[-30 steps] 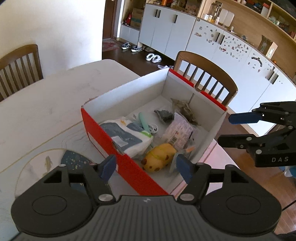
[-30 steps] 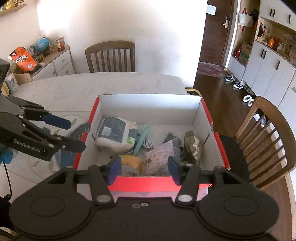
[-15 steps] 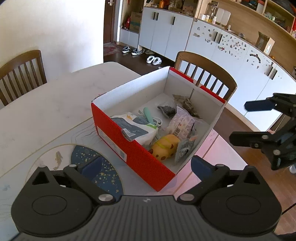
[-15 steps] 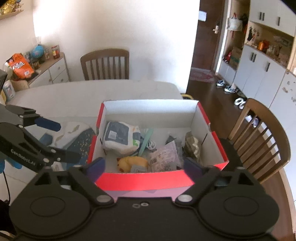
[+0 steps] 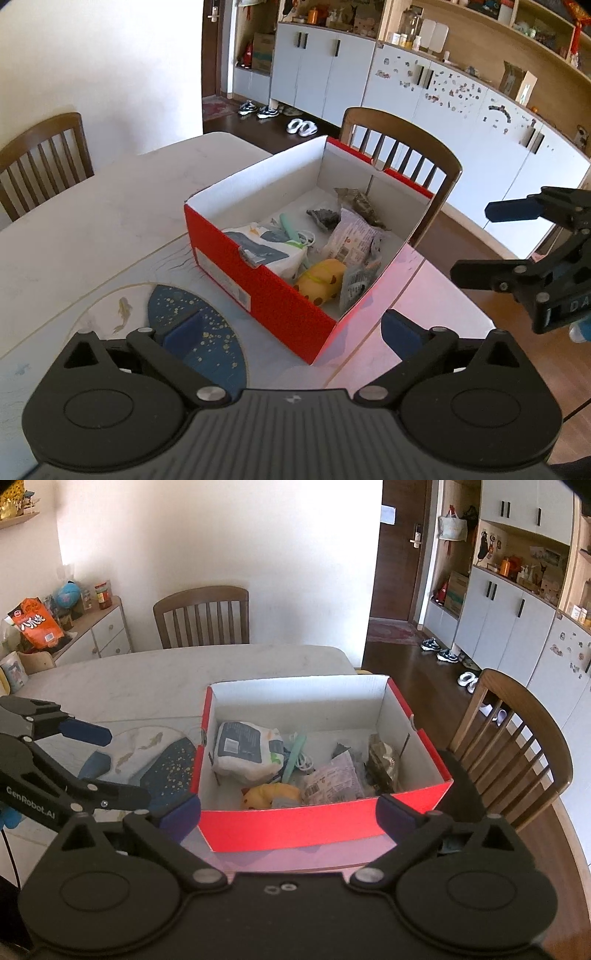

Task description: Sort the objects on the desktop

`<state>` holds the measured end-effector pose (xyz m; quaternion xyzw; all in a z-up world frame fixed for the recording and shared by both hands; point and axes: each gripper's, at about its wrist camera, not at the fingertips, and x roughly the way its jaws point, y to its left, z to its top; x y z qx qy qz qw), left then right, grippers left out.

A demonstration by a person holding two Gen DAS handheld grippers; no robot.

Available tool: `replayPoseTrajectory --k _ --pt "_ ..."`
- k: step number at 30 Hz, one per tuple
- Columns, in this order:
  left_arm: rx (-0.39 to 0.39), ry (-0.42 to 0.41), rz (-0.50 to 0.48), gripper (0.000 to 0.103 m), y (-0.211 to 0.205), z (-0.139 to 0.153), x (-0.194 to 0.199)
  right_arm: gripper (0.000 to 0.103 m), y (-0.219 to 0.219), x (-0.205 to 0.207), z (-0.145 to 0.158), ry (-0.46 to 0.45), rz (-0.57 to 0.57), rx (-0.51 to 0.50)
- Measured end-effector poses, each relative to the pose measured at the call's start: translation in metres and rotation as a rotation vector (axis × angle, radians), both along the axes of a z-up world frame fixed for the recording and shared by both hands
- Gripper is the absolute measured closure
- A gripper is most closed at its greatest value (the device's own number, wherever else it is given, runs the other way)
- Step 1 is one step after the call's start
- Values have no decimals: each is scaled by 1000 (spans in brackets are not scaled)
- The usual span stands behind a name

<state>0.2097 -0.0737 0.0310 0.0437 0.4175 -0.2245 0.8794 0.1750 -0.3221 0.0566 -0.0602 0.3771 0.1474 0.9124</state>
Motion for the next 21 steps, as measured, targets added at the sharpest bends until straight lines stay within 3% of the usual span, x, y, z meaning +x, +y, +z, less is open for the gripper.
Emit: replayPoseTrajectory --k 21 --pt "6 -22 32 0 1 0 -12 1 2 -14 -1 12 -3 -3"
